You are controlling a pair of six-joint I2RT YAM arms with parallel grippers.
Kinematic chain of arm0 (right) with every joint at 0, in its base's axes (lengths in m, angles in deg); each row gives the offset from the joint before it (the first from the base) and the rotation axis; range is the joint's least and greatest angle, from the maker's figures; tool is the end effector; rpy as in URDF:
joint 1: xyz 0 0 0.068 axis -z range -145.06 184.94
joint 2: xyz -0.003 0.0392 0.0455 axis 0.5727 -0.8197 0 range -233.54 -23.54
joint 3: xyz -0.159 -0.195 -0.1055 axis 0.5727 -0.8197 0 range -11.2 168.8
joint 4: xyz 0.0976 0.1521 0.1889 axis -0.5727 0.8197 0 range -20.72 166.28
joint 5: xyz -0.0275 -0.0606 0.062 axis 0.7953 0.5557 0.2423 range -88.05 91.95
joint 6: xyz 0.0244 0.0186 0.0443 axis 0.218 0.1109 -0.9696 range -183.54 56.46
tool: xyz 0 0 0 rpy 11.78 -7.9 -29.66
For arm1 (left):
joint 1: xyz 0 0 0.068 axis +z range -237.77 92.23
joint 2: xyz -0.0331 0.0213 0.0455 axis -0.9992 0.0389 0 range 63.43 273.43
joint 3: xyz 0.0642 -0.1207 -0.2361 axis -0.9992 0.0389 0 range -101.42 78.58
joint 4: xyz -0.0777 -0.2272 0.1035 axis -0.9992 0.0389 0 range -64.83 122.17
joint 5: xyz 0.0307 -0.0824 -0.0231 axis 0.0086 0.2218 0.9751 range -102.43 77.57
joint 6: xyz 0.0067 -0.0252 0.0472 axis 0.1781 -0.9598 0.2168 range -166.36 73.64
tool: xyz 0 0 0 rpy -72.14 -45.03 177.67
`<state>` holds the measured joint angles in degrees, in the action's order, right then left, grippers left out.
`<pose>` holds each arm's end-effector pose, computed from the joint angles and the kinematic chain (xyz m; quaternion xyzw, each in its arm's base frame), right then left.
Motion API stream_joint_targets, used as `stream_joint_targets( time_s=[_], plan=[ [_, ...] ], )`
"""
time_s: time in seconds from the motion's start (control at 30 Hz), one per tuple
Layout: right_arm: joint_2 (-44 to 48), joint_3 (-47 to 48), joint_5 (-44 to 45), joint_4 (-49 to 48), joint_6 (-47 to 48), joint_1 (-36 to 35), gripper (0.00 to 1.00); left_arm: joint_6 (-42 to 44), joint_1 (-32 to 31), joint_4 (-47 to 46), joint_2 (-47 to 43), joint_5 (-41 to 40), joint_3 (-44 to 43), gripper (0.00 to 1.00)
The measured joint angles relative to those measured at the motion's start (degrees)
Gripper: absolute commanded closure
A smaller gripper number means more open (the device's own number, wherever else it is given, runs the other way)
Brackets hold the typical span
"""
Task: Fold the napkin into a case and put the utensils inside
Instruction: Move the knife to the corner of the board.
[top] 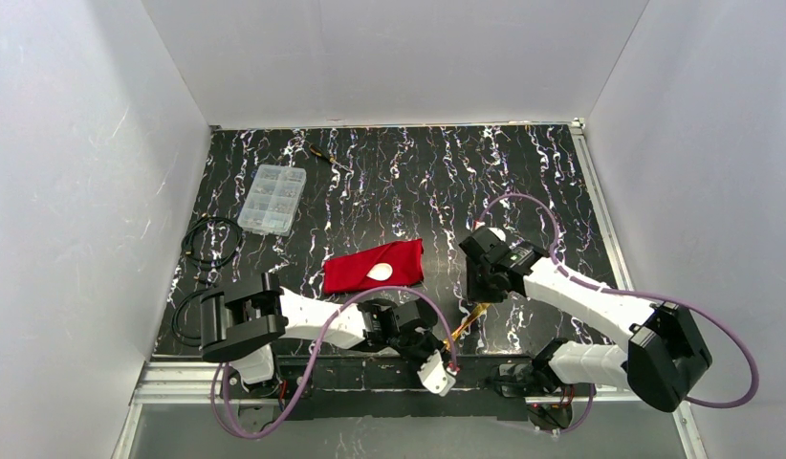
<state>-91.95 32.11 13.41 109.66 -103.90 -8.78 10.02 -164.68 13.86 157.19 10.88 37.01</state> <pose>0.1605 0.1437 0.2103 -0.0074 0.9725 0.0691 0.2223 0.0577 -0.3107 0.1504 0.8511 0.2760 -0.2534 0.3678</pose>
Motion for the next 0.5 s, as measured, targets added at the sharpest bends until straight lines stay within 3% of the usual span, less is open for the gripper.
stream_joint_targets(
  time_s=[0.2, 0.5],
  plan=[
    [-1.7, -2.3, 1.3, 1.5, 0.3, 3.1, 0.57, 0.8, -0.2, -0.5, 0.0, -0.1, 0.0, 0.65],
    [-5.7, -2.6, 1.0, -0.5, 1.5, 5.4, 0.61, 1.4, -0.1, -2.6, -0.6, -2.9, 1.2, 0.59]
  ],
)
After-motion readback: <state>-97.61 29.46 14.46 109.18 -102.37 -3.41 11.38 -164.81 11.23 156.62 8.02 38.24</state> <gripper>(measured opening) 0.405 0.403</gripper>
